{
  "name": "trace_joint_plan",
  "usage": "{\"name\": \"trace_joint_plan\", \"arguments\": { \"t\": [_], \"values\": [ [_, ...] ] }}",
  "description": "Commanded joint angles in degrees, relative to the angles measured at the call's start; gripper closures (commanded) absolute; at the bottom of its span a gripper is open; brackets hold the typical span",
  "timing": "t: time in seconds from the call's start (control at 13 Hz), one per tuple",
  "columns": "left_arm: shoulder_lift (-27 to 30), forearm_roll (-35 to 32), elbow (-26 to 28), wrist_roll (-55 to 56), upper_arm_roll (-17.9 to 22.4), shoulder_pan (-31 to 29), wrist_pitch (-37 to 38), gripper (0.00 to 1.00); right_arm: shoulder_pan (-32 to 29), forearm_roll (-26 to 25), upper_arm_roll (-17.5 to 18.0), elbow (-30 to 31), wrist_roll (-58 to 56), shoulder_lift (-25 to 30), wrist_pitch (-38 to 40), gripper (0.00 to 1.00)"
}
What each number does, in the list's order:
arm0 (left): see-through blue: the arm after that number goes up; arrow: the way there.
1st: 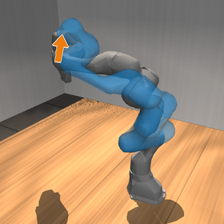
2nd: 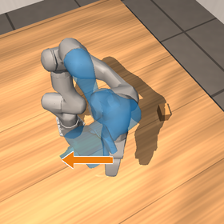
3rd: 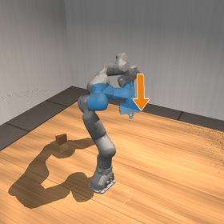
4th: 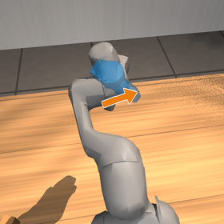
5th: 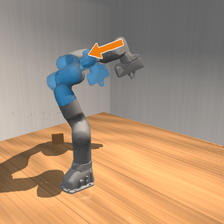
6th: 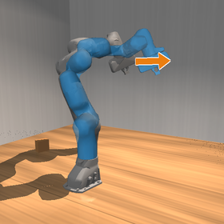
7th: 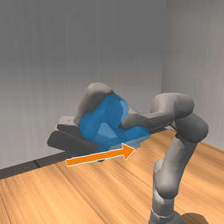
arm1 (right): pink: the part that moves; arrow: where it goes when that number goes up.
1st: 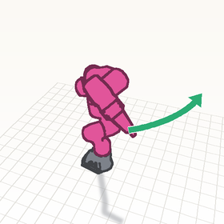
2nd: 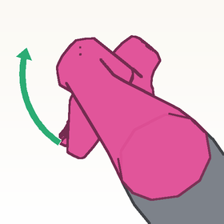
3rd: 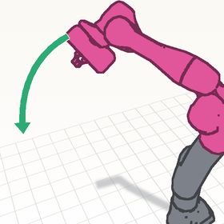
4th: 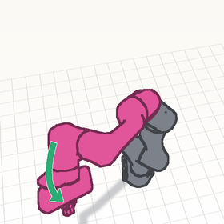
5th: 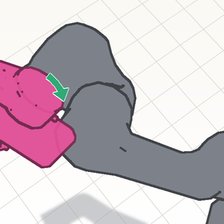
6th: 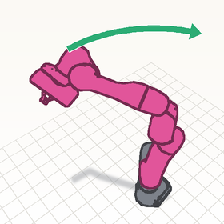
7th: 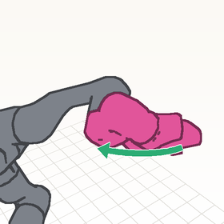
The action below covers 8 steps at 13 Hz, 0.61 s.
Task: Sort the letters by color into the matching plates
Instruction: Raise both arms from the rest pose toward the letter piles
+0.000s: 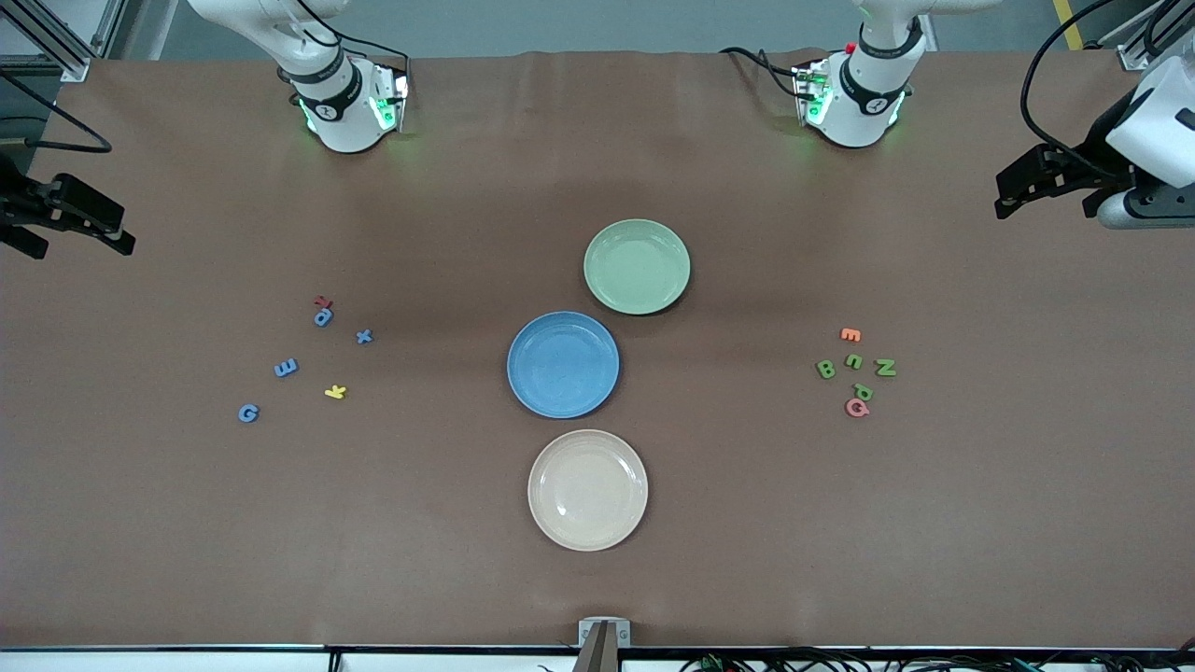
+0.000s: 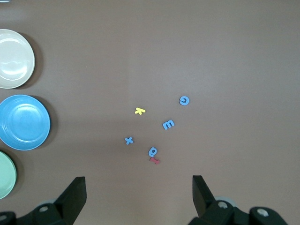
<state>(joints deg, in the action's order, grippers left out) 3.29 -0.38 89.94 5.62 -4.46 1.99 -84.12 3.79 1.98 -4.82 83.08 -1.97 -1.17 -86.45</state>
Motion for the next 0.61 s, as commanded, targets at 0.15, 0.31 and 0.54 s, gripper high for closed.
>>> {"name": "trace_joint_plan", "arguments": {
  "t": [0.15,0.31,0.54],
  "values": [
    [-0.8,0.8,-1.3,-0.9,0.4,-0.2,0.8,0.00,-1.0,-0.9,0.9,-1.1,0.1,-0.2,0.6,0.00],
    [-1.8,0.8,-1.4,-1.3,0.5,-0.2,0.7,0.00,-1.0,-0.8,0.9,-1.0,0.1,-0.4,0.5,0.00],
    [-4.3,0.9,-1.1,-2.0,0.6,-0.8,-2.0,0.00,-0.2,-0.7,1.0,-0.3,0.4,-2.0,0.9,0.00]
  ]
}}
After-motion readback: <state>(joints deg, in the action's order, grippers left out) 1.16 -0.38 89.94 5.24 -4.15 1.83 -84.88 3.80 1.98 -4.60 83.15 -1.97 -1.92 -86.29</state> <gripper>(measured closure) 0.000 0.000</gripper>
